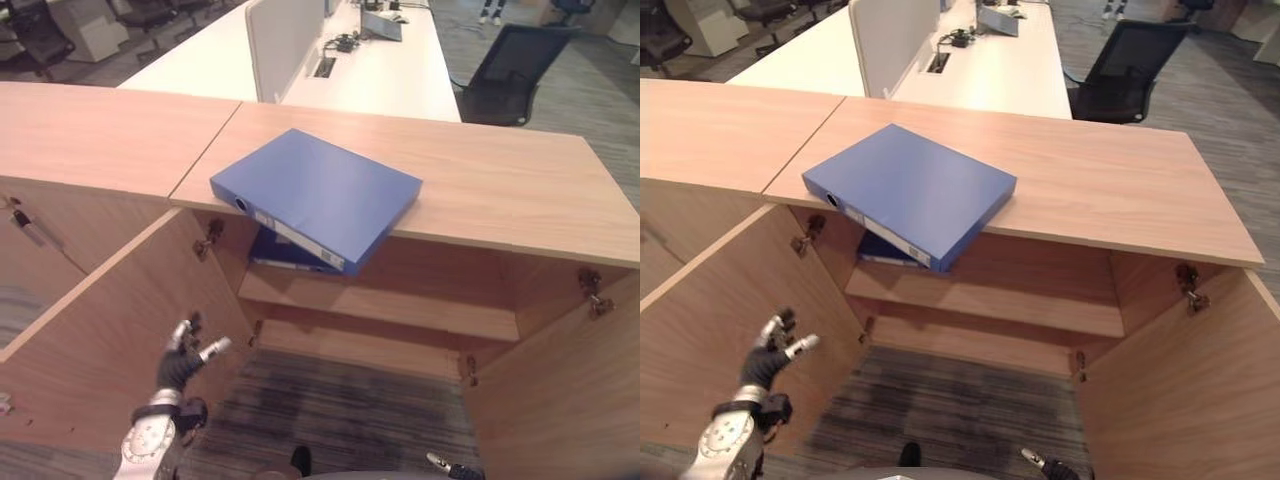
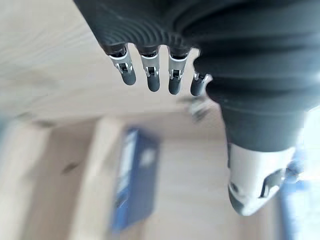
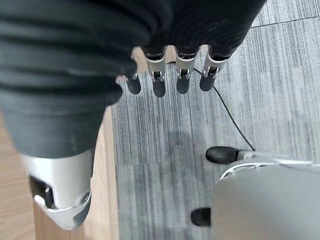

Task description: Put the empty folder in the office cabinet

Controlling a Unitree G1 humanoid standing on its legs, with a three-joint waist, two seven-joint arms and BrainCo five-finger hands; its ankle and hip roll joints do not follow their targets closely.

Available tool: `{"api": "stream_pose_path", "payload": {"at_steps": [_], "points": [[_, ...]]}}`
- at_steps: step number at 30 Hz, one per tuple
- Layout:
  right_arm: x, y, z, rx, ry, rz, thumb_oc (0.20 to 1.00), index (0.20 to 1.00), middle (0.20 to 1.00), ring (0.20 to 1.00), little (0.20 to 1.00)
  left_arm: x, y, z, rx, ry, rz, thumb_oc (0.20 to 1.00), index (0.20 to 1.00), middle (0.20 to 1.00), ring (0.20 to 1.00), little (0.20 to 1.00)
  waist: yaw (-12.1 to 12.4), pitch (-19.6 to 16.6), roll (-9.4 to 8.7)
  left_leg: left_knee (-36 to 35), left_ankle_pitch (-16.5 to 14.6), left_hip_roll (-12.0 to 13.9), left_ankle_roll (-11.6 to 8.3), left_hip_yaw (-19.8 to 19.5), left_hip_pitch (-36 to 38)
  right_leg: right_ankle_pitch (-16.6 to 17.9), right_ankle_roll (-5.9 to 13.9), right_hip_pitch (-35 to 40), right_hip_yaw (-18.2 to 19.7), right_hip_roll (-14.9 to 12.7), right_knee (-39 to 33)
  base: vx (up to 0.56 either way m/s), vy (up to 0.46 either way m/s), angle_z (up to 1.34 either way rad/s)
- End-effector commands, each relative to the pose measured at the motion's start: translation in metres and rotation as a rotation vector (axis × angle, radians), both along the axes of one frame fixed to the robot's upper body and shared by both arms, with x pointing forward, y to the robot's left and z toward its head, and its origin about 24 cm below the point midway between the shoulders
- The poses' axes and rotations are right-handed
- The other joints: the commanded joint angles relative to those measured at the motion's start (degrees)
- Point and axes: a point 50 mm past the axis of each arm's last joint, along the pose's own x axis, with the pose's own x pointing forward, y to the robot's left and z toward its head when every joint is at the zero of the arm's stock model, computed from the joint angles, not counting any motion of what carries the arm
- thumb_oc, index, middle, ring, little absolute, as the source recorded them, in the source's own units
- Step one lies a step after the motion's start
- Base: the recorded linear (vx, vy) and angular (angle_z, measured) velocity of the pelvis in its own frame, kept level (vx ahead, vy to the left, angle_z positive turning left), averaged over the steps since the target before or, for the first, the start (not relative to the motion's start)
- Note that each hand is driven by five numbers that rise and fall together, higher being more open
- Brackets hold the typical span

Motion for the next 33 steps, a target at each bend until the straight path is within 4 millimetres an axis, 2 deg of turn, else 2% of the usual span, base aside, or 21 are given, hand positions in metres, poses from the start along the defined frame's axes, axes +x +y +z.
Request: {"api": "stream_pose_path", "payload": {"at_steps": [1, 2, 6, 7, 8, 9, 12, 16, 21, 33], "points": [[0.009, 0.008, -0.001, 0.006, -0.004, -0.049, 1.0, 1.0, 1.0, 1.0, 1.0, 0.009, 0.007, 0.039, 0.182, -0.234, 0.122, 1.0, 1.0, 1.0, 1.0, 1.0, 0.88, 1.2, -0.53, 0.27, -7.56, 1.96, -0.75, -0.42, 1.93, 1.97, 4.23, -3.44, -1.64, -3.53, 0.0, -0.01, -0.075, 0.15], [0.002, 0.014, -0.003, 0.003, 0.024, -0.032, 1.0, 1.0, 1.0, 1.0, 1.0, 0.017, 0.007, 0.06, 0.343, -0.322, 0.16, 1.0, 1.0, 1.0, 1.0, 1.0, 1.02, 1.11, -1.18, 0.27, -7.61, 2.0, -1.1, -0.51, 1.97, 1.87, 4.3, -3.16, -1.93, -3.5, 0.0, -0.01, -0.07, 0.17], [-0.001, 0.012, -0.004, -0.016, 0.04, -0.025, 1.0, 1.0, 1.0, 1.0, 1.0, 0.033, 0.001, 0.081, 0.556, -0.387, 0.109, 1.0, 1.0, 1.0, 1.0, 1.0, 0.41, 0.68, -1.33, 0.27, -7.65, 2.2, -1.49, -0.28, 2.22, 1.88, 4.42, -3.08, -1.87, -3.49, 0.0, -0.01, -0.038, 0.06], [-0.001, 0.013, -0.004, -0.015, 0.039, -0.027, 1.0, 1.0, 1.0, 1.0, 1.0, 0.034, 0.0, 0.081, 0.559, -0.389, 0.109, 1.0, 1.0, 1.0, 1.0, 1.0, 0.51, 0.75, -1.38, 0.27, -7.65, 2.2, -1.5, -0.28, 2.22, 1.87, 4.41, -3.08, -1.87, -3.48, 0.0, 0.0, 0.0, 0.0], [-0.001, 0.012, -0.004, -0.027, 0.044, -0.023, 1.0, 1.0, 1.0, 1.0, 1.0, 0.044, -0.004, 0.093, 0.698, -0.425, 0.062, 1.0, 1.0, 1.0, 1.0, 1.0, -0.21, 0.35, -1.2, 0.27, -7.72, 2.33, -1.65, -0.05, 2.49, 1.98, 4.47, -3.06, -1.66, -3.42, 0.0, 0.0, -0.012, -0.04], [-0.001, 0.013, -0.004, -0.026, 0.043, -0.025, 1.0, 1.0, 1.0, 1.0, 1.0, 0.045, -0.005, 0.093, 0.701, -0.427, 0.062, 1.0, 1.0, 1.0, 1.0, 1.0, -0.09, 0.42, -1.27, 0.27, -7.73, 2.34, -1.66, -0.04, 2.5, 1.97, 4.47, -3.06, -1.66, -3.41, 0.0, 0.0, -0.011, -0.05], [0.0, 0.012, -0.003, -0.04, 0.045, -0.036, 1.0, 1.0, 1.0, 1.0, 1.0, 0.058, -0.018, 0.107, 0.875, -0.496, -0.005, 1.0, 1.0, 1.0, 1.0, 1.0, -1.06, -0.28, -0.87, 0.27, -8.02, 2.49, -1.77, 0.77, 3.07, 2.2, 4.66, -2.95, -1.15, -3.38, 0.0, 0.0, 0.01, -0.08], [0.0, 0.013, -0.004, -0.038, 0.053, -0.021, 1.0, 1.0, 1.0, 1.0, 1.0, 0.07, -0.031, 0.109, 0.994, -0.51, -0.081, 1.0, 1.0, 1.0, 1.0, 1.0, -1.94, -0.99, -0.6, 0.27, -8.23, 2.6, -1.76, 1.33, 3.48, 2.38, 4.8, -2.86, -0.73, -3.36, 0.0, 0.0, 0.011, -0.18], [0.001, 0.004, -0.002, -0.076, 0.051, 0.018, 1.0, 1.0, 1.0, 1.0, 1.0, 0.093, -0.044, 0.101, 1.171, -0.469, -0.178, 1.0, 1.0, 1.0, 1.0, 1.0, -3.35, -2.02, -0.1, 0.27, -8.51, 2.6, -1.71, 2.14, 3.88, 2.42, 4.9, -2.8, -0.06, -3.32, 0.0, 0.0, 0.022, -0.04], [0.001, -0.005, 0.0, -0.12, 0.058, 0.035, 1.0, 1.0, 1.0, 1.0, 1.0, 0.11, -0.054, 0.092, 1.301, -0.437, -0.232, 1.0, 1.0, 1.0, 1.0, 1.0, -4.53, -2.98, 0.37, 0.27, -9.12, 2.52, -1.41, 3.15, 4.72, 2.51, 5.05, -2.73, 0.66, -3.37, 0.0, 0.0, 0.008, -0.05]]}}
